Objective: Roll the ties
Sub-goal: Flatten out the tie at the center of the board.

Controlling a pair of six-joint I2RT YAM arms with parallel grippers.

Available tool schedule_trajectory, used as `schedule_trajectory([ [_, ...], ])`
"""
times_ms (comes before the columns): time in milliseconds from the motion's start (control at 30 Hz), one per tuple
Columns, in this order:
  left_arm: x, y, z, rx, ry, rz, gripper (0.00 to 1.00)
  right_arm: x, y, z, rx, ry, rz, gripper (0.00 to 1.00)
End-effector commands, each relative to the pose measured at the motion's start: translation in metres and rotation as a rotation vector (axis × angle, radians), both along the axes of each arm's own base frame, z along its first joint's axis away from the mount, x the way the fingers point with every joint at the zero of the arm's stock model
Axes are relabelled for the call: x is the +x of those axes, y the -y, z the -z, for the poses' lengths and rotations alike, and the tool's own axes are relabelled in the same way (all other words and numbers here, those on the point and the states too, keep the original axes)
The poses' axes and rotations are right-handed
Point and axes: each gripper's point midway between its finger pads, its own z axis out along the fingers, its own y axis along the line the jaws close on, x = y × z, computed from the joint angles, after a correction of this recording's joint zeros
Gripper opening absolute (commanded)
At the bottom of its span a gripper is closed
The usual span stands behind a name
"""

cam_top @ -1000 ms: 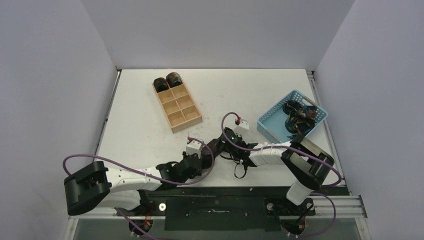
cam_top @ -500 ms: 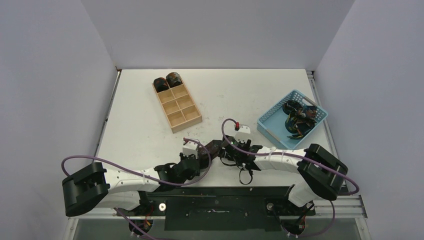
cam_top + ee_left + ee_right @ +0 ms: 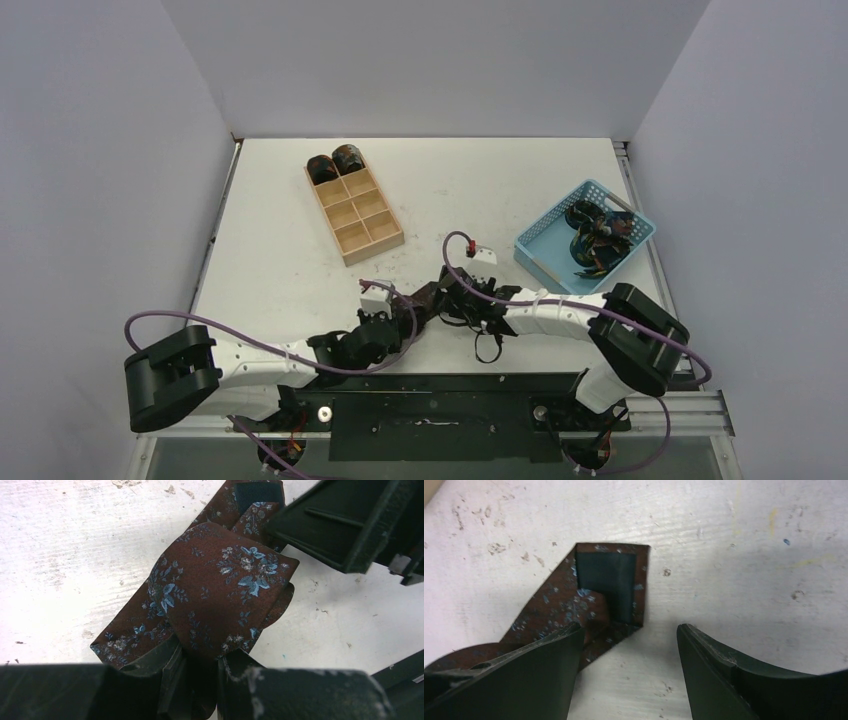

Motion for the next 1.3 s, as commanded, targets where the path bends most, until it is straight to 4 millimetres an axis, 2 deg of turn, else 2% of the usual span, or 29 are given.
schedule_trajectory([
  [0,0.0,0.016,-0.017,-0.12,0.015,-0.003,0.0,0.004,-0.014,0.007,0.032,-0.05,0.007,0.69],
  [167,-0.001,0.015,-0.016,-0.119,0.02,-0.008,0.0,0.006,-0.016,0.023,-0.035,-0.088,-0.009,0.65],
  [267,-0.001,0.016,-0.017,-0.123,0.021,-0.007,0.0,-0.001,-0.011,0.035,-0.065,-0.109,-0.016,0.58],
  [500,-0.001,0.016,-0.019,-0.124,0.033,-0.007,0.0,-0.018,0.005,0.058,-0.117,-0.156,-0.034,0.29],
  [600,0.0,0.014,-0.022,-0.133,0.04,-0.012,0.0,-0.017,0.01,0.054,-0.12,-0.143,-0.032,0.14],
  [700,-0.001,0.014,-0.029,-0.159,0.048,-0.007,0.0,-0.004,0.021,0.036,-0.112,-0.101,-0.009,0.06],
  [900,-0.003,0.017,-0.051,-0.214,0.079,0.021,0.0,0.029,0.033,-0.015,-0.047,0.002,0.021,0.05],
  [1000,-0.004,0.017,-0.062,-0.259,0.093,0.027,0.14,0.04,0.04,-0.047,-0.062,0.073,0.028,0.05],
  [1167,-0.009,0.012,-0.085,-0.4,0.134,0.039,0.33,0.051,0.069,-0.125,-0.119,0.235,0.055,0.05],
  [1200,-0.01,0.01,-0.092,-0.445,0.154,0.041,0.38,0.051,0.077,-0.142,-0.139,0.27,0.065,0.05],
  [1267,-0.01,0.003,-0.1,-0.5,0.188,0.03,0.55,0.052,0.089,-0.176,-0.156,0.334,0.078,0.05],
])
